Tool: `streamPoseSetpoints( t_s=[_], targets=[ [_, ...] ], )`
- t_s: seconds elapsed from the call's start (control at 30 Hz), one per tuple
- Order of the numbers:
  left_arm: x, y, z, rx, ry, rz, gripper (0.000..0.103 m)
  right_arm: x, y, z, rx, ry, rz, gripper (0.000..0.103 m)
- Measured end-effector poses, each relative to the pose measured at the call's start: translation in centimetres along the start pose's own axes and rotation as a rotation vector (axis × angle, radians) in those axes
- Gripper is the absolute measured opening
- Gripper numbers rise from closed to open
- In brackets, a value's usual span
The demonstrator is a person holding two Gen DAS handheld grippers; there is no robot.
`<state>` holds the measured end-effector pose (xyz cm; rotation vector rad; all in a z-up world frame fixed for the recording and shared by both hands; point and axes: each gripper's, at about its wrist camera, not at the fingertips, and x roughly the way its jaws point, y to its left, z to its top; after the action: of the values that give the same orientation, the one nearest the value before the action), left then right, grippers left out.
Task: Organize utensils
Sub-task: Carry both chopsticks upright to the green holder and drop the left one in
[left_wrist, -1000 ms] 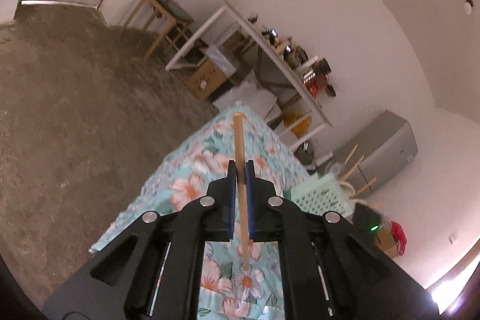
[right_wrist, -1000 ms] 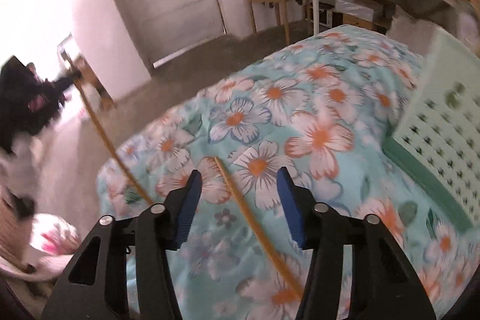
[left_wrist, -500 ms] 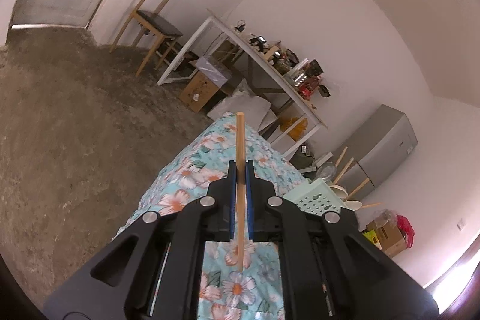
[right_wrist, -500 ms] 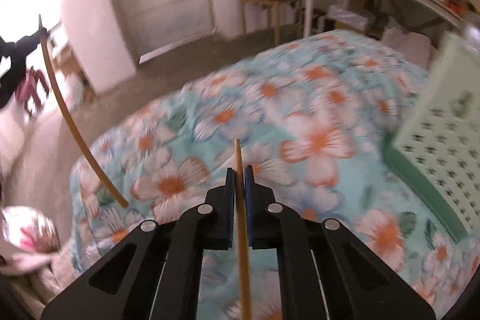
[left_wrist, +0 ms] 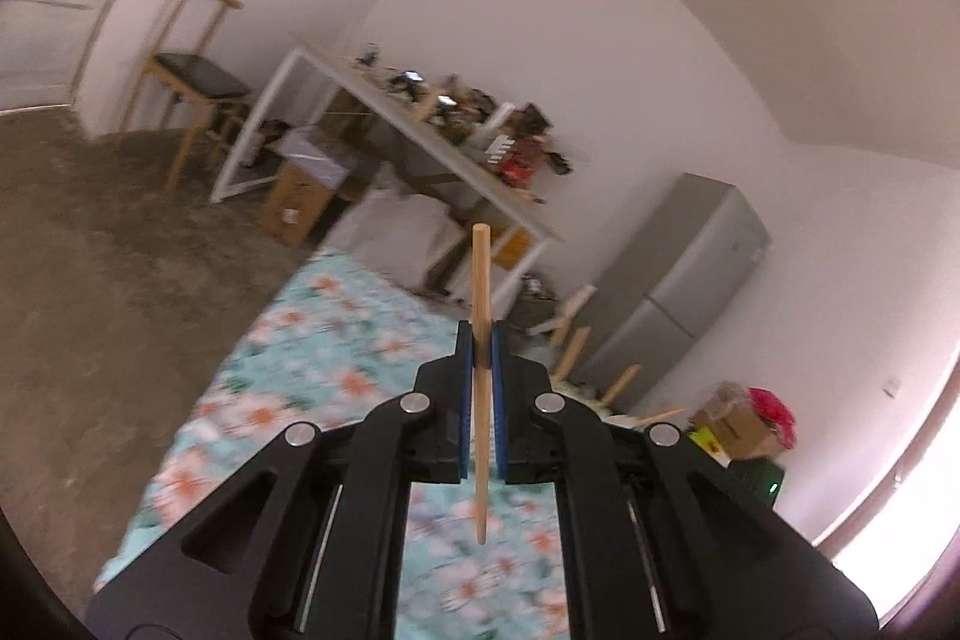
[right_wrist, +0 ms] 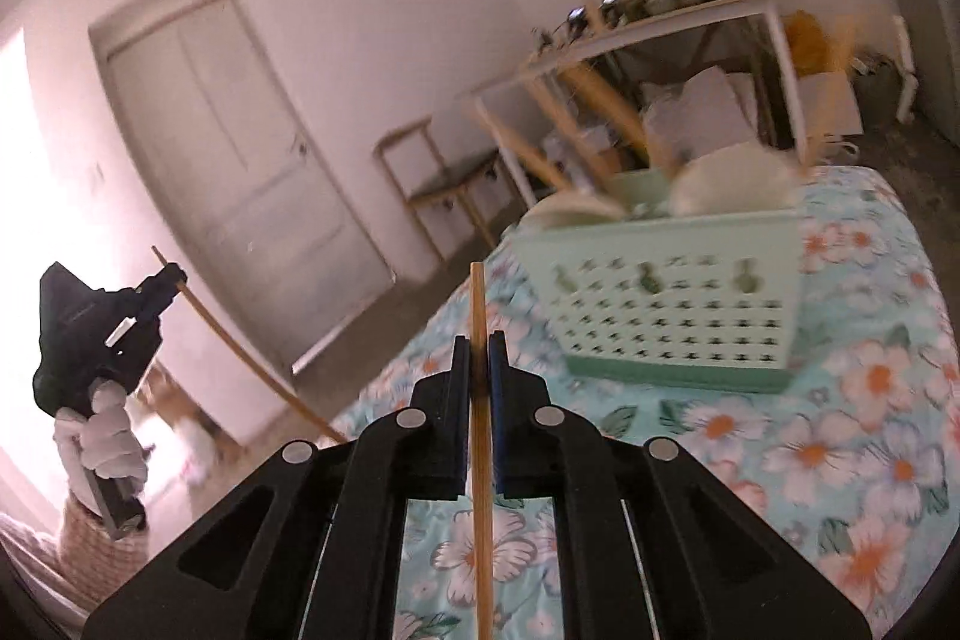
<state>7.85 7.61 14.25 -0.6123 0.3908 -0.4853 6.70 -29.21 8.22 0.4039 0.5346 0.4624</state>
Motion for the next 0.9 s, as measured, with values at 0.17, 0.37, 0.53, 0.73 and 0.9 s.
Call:
streamPoseSetpoints(
  t_s=[0.17, 0.37, 0.53, 0.73, 0.9],
  targets=[
    [3.1, -5.0, 1.9, 0.027, 0.010, -0.122, 0.005, -3.4, -1.5, -0.1, 0.036, -0.089, 0.000, 0.006],
    [6.6, -10.4, 4.8, 0.055, -0.027, -0.243, 0.005, -6.0, -3.0, 0.4, 0.064, -0.168, 0.028, 0.006],
    [10.8, -14.3, 4.5, 0.171, -0.057, -0.208, 0.005, -7.3, -3.1, 0.7, 0.056, -0.208, 0.038, 0.006],
    [15.0, -15.5, 2.9, 0.259, -0.083, -0.115, 0.005, -8.0, -4.2, 0.9, 0.059, -0.233, 0.041, 0.006],
    [18.8, -15.5, 1.8, 0.303, -0.063, -0.044, 0.005, -7.6, -5.4, 1.0, 0.071, -0.226, 0.044, 0.006]
  ],
)
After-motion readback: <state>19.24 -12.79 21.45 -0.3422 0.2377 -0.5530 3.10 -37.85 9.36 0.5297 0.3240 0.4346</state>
